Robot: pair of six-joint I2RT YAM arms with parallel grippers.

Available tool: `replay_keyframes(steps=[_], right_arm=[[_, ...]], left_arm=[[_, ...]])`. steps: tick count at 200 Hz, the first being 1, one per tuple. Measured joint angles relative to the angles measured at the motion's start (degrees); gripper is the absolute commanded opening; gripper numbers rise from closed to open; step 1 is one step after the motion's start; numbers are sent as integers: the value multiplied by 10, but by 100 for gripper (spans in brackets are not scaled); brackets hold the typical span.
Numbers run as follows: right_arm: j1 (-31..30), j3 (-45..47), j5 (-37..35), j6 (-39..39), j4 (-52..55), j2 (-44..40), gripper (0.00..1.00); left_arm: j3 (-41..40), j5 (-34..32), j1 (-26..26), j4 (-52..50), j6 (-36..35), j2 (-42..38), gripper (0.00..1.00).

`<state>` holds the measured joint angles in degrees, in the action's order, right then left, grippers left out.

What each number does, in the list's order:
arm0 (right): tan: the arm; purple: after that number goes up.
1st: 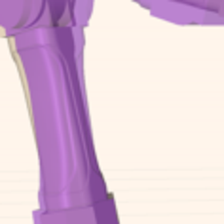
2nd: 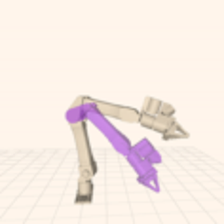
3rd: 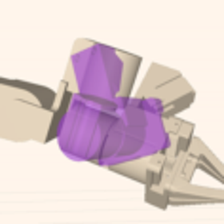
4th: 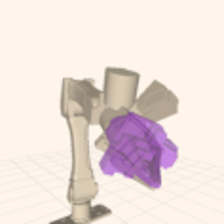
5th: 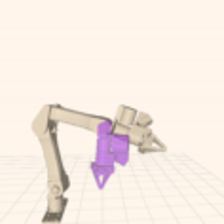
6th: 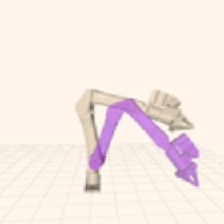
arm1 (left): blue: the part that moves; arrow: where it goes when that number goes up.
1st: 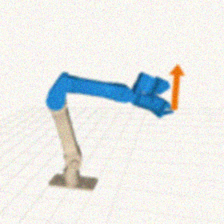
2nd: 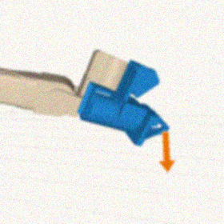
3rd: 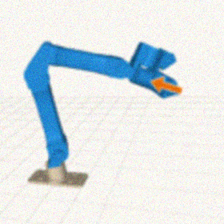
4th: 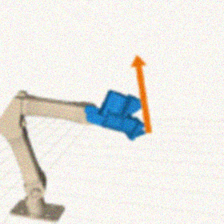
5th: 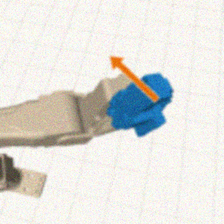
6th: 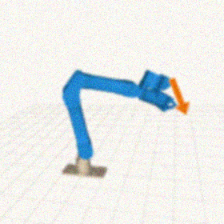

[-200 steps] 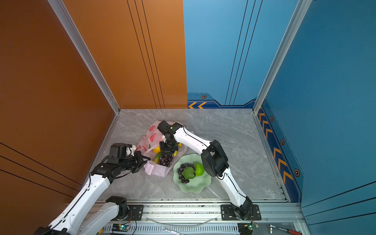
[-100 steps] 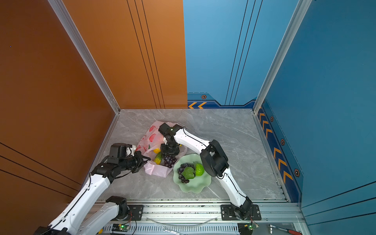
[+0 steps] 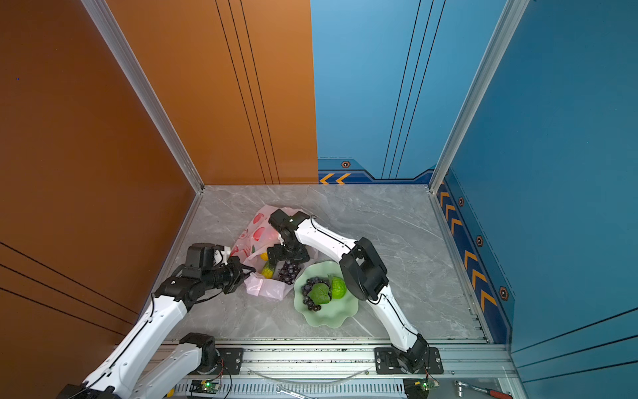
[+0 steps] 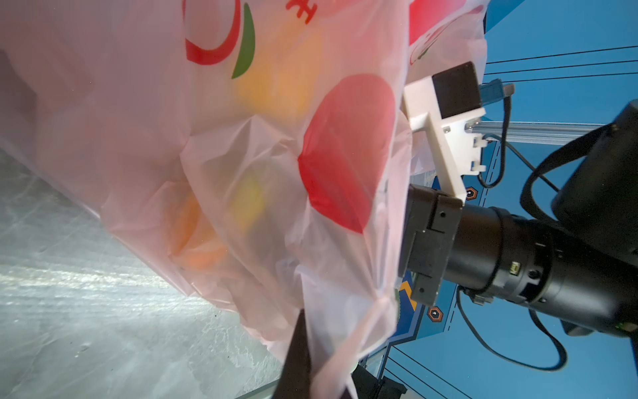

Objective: Place the fruits into the plastic bag
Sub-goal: Place the fruit in the plastic bag, then pick up the fruit from the plate.

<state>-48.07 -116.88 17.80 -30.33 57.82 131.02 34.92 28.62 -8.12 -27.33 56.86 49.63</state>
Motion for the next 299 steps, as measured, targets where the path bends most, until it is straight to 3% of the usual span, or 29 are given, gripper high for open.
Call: replay_keyframes(steps=[105, 161, 208, 235, 272, 299], right_arm=[[1, 19, -79, 10, 4, -213, 100], [45, 214, -96, 28, 52, -394, 99], [66, 353, -93, 52, 94, -464, 97], [23, 390, -107, 104, 101, -469, 100], [-71, 421, -162, 233, 79, -469, 100], [-86, 455, -191, 340, 39, -469, 100]], left_arm=[[0, 17, 20, 16, 21, 3, 0], [16, 47, 47, 28, 32, 3, 0], [23, 60, 54, 35, 32, 14, 0], [23, 62, 54, 36, 33, 15, 0], [23, 62, 54, 35, 32, 11, 0], [20, 62, 54, 34, 32, -3, 0]])
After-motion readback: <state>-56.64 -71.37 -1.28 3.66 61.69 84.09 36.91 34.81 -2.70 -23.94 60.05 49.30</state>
